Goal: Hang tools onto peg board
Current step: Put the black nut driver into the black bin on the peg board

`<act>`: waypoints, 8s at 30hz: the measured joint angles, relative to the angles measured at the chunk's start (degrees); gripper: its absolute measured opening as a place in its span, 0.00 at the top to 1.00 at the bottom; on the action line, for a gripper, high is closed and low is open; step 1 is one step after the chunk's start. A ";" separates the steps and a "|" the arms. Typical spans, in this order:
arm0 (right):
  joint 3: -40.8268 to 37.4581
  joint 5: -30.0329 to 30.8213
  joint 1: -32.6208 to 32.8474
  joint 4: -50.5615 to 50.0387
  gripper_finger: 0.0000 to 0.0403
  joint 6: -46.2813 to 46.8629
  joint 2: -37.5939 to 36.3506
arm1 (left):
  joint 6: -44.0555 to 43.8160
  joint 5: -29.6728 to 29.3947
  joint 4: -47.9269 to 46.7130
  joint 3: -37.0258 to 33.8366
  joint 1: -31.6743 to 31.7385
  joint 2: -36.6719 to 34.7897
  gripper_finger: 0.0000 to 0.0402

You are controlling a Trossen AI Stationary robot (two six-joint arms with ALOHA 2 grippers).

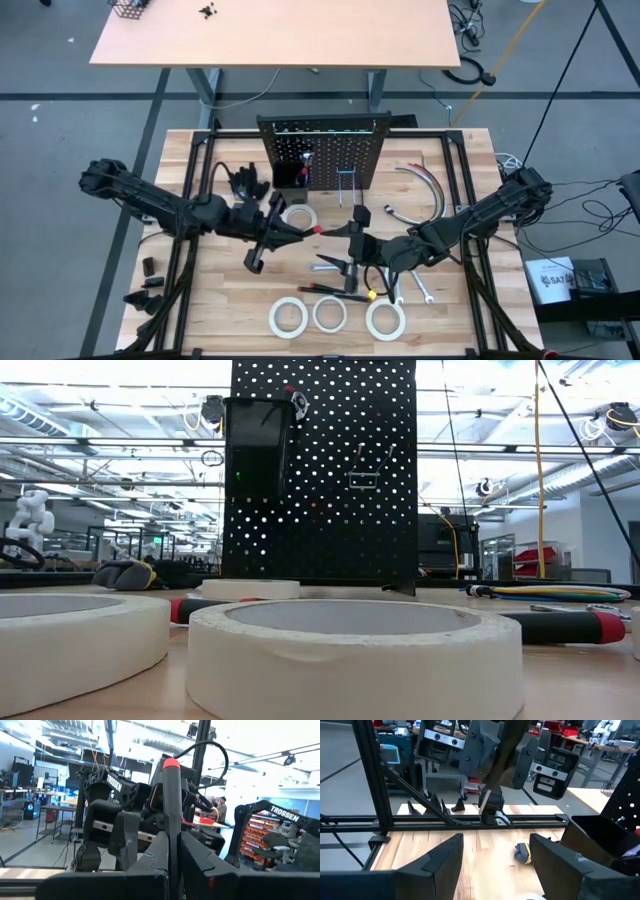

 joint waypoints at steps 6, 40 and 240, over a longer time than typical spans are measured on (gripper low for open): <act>0.00 -0.10 -0.35 4.68 0.45 -2.81 -0.18 | -0.02 1.21 0.07 0.00 -0.23 0.00 0.96; 0.00 -16.23 -4.52 19.93 0.75 -6.33 -0.22 | 0.57 3.28 -2.05 0.00 0.01 0.31 0.95; -0.76 -10.41 -3.07 -17.87 0.45 32.74 6.78 | 3.61 -5.14 -58.76 1.77 -5.07 9.07 0.90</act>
